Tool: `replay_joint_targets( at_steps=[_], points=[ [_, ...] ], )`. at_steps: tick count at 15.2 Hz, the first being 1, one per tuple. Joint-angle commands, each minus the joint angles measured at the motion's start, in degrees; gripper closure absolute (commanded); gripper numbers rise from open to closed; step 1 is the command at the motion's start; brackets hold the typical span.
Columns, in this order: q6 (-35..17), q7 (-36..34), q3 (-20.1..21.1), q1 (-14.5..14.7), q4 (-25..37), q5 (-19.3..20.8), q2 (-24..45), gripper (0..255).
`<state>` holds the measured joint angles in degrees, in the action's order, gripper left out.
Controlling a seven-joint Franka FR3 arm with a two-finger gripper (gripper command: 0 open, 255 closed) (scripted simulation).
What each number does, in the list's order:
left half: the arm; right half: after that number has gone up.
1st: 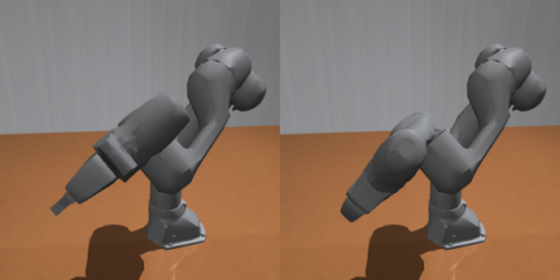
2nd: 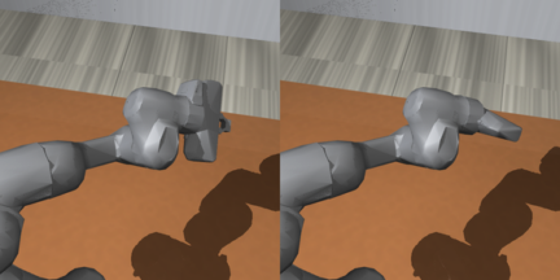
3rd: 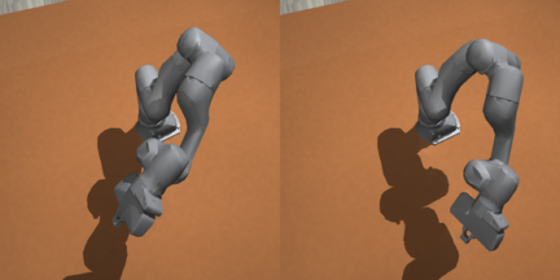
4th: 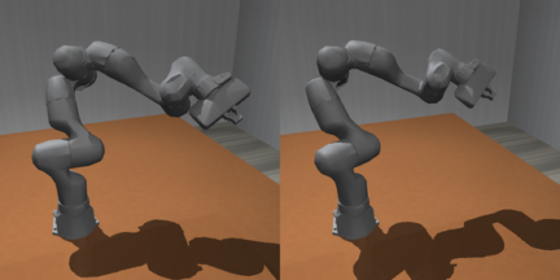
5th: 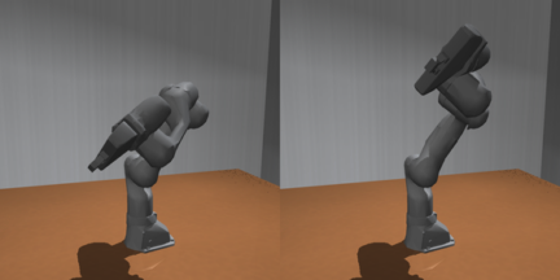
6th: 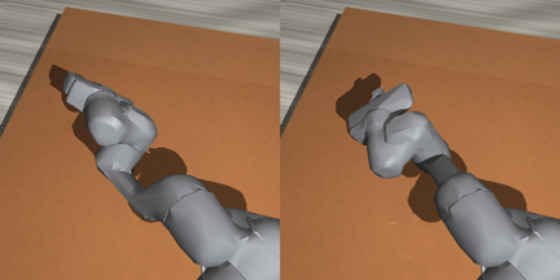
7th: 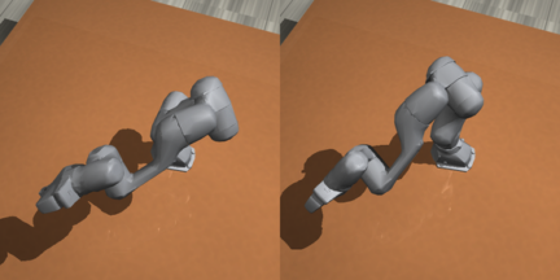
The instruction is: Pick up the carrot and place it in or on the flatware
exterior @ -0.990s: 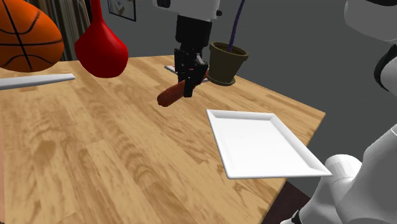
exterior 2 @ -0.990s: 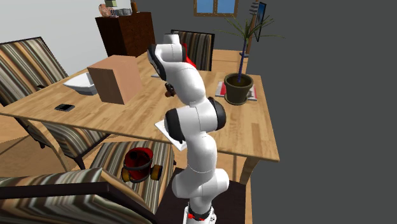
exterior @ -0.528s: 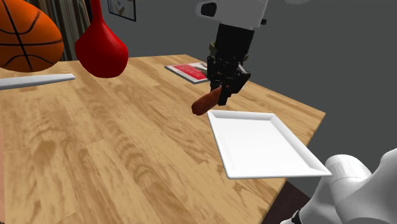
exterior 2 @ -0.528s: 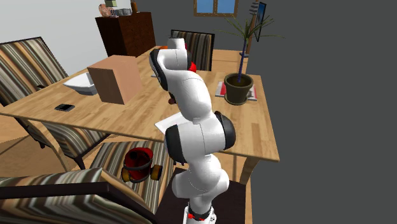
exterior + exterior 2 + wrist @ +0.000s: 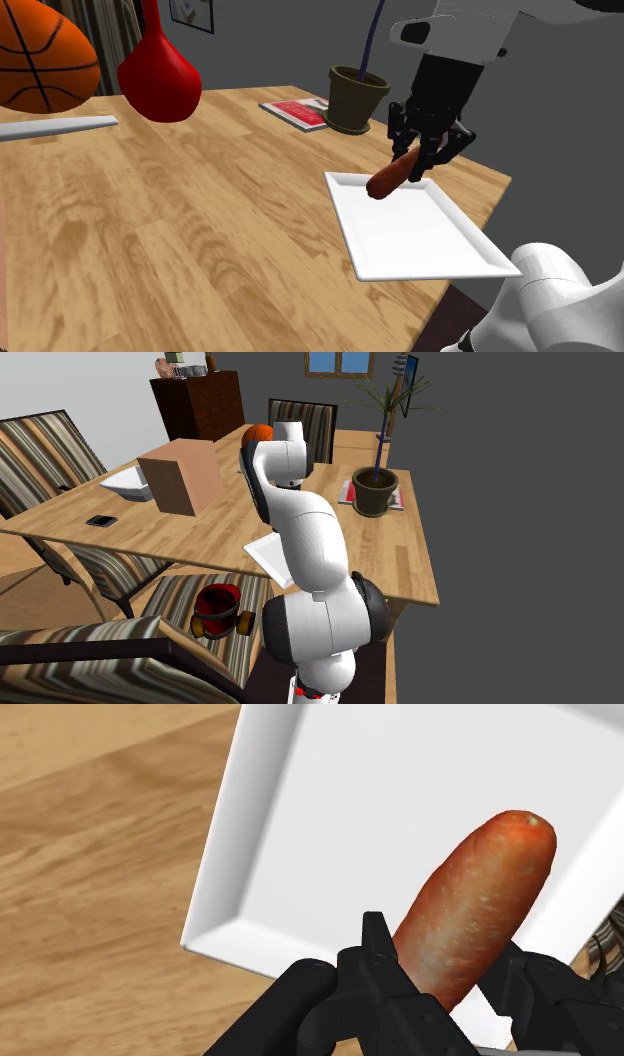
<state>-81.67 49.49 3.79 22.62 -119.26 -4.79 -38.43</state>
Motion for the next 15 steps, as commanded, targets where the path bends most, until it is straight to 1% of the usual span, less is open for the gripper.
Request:
replay_joint_targets(
  at_steps=[1,14,15],
  points=[
    [1.95,0.38,-0.52,0.05,-2.05,0.11,-3.94,255],
    [-7.17,0.87,-0.20,0.23,-15.20,-0.21,-7.97,255],
    [-7.17,0.85,-0.23,0.26,-15.21,-0.19,-7.97,255]
  ],
)
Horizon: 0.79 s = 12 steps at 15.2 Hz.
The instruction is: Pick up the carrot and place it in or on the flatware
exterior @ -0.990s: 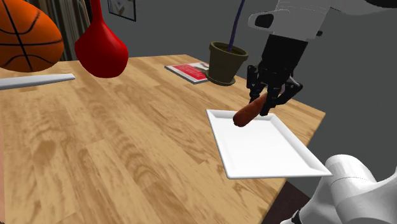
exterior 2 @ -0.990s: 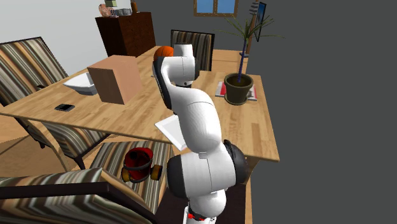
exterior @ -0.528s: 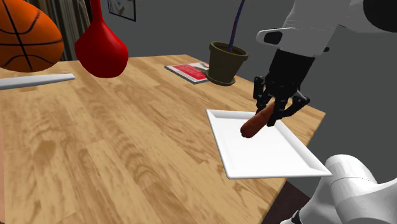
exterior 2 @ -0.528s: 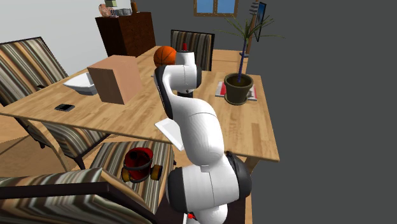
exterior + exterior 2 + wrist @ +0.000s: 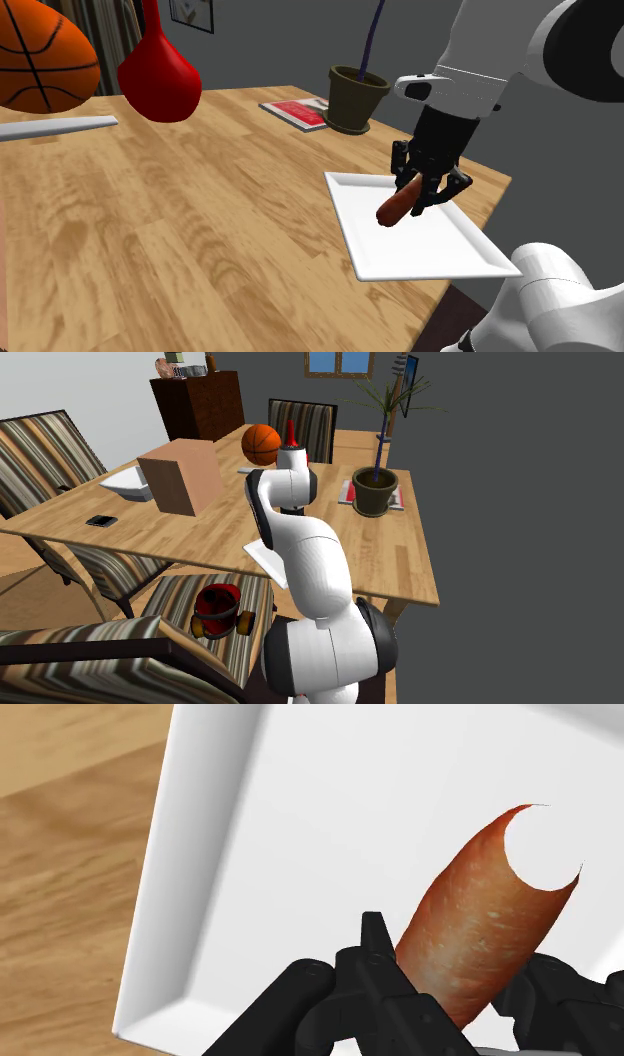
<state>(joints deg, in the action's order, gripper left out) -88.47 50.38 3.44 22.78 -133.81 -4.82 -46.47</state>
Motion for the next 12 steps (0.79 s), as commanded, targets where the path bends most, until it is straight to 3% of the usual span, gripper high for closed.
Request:
replay_joint_targets(
  at_steps=[1,7,8,12],
  points=[
    [-0.37,-0.03,0.12,0.10,-0.66,-0.17,0.08,255],
    [-0.38,-0.08,0.08,0.18,-0.66,-0.13,0.09,255],
    [-0.28,-0.03,0.03,0.17,-0.58,-0.10,0.07,0],
    [-0.30,-0.03,0.03,0.17,-0.54,-0.09,0.14,0]
  ],
)
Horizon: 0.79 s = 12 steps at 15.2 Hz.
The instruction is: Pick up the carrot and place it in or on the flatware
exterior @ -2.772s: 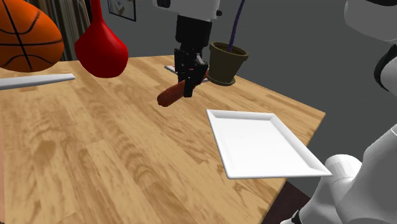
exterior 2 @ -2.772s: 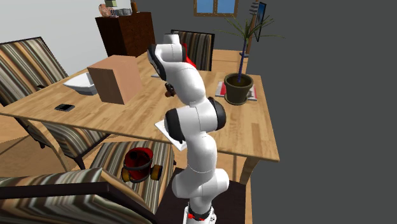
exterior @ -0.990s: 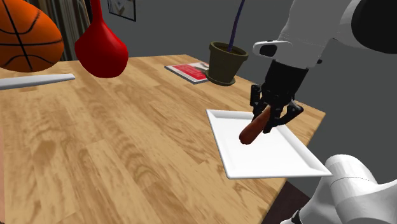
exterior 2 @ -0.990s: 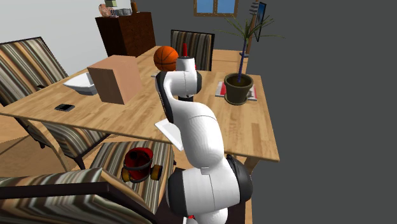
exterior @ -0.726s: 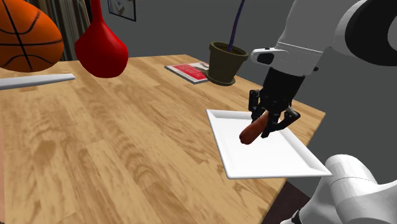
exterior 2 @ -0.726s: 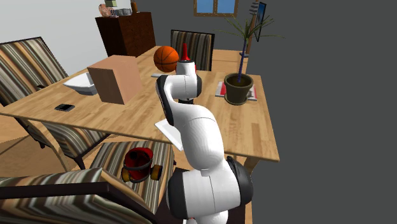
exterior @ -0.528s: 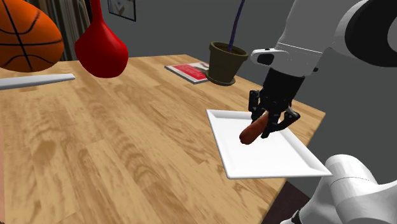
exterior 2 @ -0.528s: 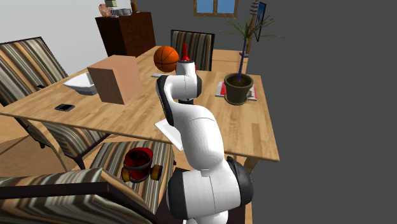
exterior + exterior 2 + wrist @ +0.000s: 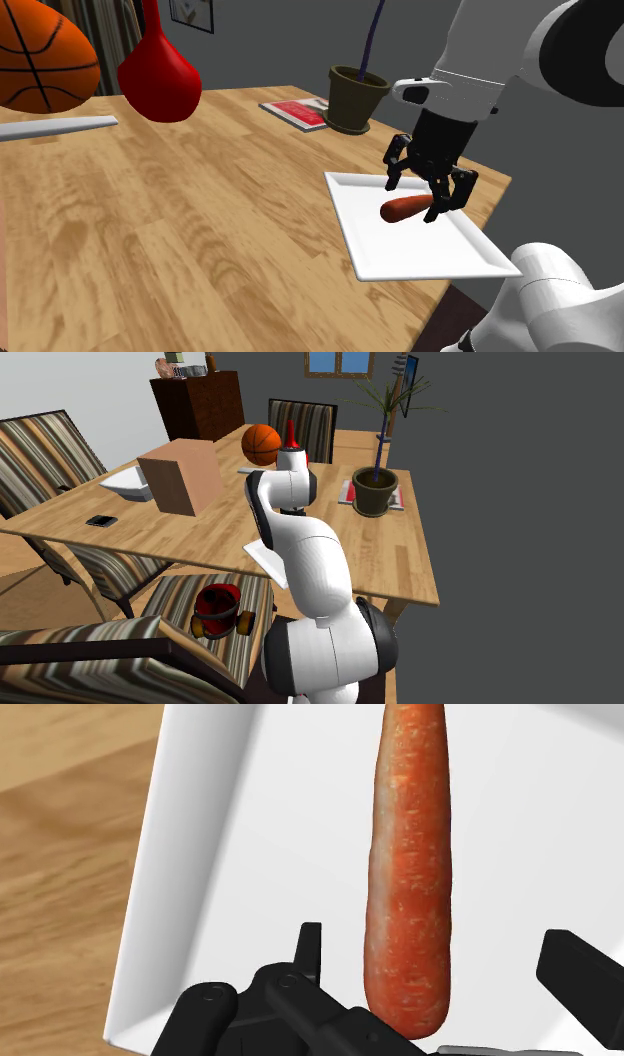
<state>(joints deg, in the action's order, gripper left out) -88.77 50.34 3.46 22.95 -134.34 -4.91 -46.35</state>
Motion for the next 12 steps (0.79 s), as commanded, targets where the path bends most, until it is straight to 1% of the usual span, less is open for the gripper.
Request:
replay_joint_targets(
  at_steps=[1,5,12],
  points=[
    [-0.07,-0.04,0.05,0.02,-0.12,-0.04,-0.04,0],
    [6.43,-0.17,-0.41,-0.13,8.92,0.35,2.51,0],
    [6.43,-0.18,-0.41,-0.13,8.92,0.35,2.51,0]
  ],
)
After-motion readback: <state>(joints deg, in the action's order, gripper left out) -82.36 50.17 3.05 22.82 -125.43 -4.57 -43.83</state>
